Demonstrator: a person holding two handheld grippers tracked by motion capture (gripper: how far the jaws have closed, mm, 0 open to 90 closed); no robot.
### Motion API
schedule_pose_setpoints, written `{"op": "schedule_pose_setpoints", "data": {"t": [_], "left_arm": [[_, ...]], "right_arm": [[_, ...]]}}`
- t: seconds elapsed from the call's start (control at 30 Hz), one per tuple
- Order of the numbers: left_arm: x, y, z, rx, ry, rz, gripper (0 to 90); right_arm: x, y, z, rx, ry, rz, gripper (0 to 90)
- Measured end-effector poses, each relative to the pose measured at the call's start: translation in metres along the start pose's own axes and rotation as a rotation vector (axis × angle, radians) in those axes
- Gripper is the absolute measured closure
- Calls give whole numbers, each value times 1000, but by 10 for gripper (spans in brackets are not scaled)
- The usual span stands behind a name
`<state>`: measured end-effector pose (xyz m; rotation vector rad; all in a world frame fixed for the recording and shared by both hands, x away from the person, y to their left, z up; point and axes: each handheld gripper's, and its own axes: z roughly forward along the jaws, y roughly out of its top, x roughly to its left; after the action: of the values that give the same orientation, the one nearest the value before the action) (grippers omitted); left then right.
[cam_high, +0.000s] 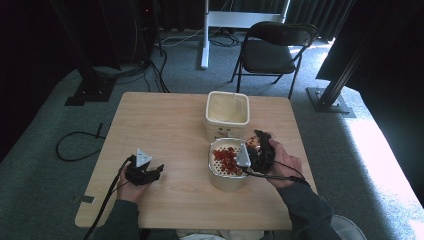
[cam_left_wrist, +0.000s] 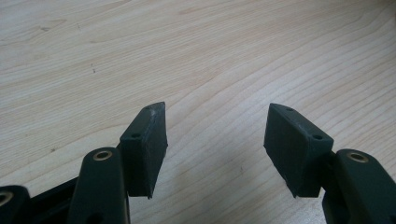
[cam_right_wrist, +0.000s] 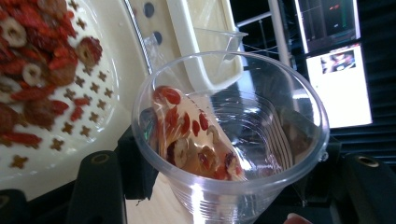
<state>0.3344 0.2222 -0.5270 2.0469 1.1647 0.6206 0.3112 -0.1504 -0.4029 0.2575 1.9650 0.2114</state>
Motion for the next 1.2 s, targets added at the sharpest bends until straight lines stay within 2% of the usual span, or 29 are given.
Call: {"op": "schedule_pose_setpoints", "data": {"t": [0.1, 0.33, 0.47, 0.67, 1.03, 1.2], "left_arm": [[0, 0, 0, 0, 0, 1, 402], [-1, 0, 0, 1, 0, 4, 402], [0, 0, 0, 1, -1, 5, 402], [-1, 0, 1, 3, -1, 7, 402], [-1, 0, 1, 2, 0, 7, 402], [-2, 0, 1, 6, 0, 10, 402]], "right_arm": [[4, 5, -1, 8, -16, -68, 360], [16, 11, -1, 64, -119, -283, 361], [18, 11, -1, 85, -161, -340, 361], [19, 9, -1, 103, -208, -394, 361], [20, 11, 0, 105, -223, -411, 361], [26, 17, -8, 69, -226, -433, 361]]}}
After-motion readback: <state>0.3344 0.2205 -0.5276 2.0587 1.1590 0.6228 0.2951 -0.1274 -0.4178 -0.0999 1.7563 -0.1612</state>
